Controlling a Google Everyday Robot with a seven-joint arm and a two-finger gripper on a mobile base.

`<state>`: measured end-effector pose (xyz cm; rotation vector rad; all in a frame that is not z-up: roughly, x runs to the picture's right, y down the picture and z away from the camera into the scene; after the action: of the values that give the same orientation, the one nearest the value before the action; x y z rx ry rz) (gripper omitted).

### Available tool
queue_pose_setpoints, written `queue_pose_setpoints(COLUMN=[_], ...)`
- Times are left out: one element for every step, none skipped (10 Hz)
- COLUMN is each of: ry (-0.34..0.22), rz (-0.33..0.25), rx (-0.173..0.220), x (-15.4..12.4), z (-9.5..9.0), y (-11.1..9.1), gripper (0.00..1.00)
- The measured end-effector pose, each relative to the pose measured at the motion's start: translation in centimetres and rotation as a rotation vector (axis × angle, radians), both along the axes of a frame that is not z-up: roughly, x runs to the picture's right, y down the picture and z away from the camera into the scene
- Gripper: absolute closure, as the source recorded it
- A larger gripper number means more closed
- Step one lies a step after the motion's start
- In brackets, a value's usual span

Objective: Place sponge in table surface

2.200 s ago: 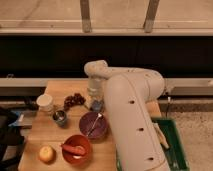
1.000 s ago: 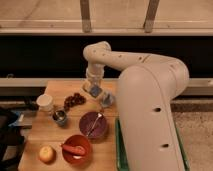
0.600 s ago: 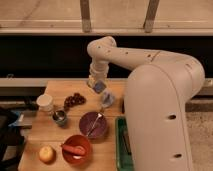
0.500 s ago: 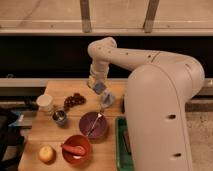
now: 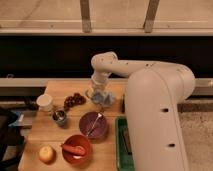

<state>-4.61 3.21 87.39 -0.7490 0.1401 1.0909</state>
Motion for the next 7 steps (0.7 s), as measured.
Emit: queue_pose_setpoints(ry=[-0.021, -0.038, -0.050, -0.058, -0.061, -0.059, -0.046], rz=[0.011, 0.016, 0.024, 0.031, 0.029, 0.018, 0.019], rx=[-0.028, -0.052, -0.068, -0.081, -0.102, -0.113, -0.122], x=[-1.0, -1.9, -2.5, -2.8, -3.2, -3.6, -3.7], z=[0.5, 0.9, 1.1, 1.4, 1.7, 1.8, 1.8], y=[1.1, 2.1, 2.6, 3.1, 3.7, 4.1, 4.5], gripper=[1.00, 1.00, 0.98, 0.93, 0.79, 0.70, 0.61])
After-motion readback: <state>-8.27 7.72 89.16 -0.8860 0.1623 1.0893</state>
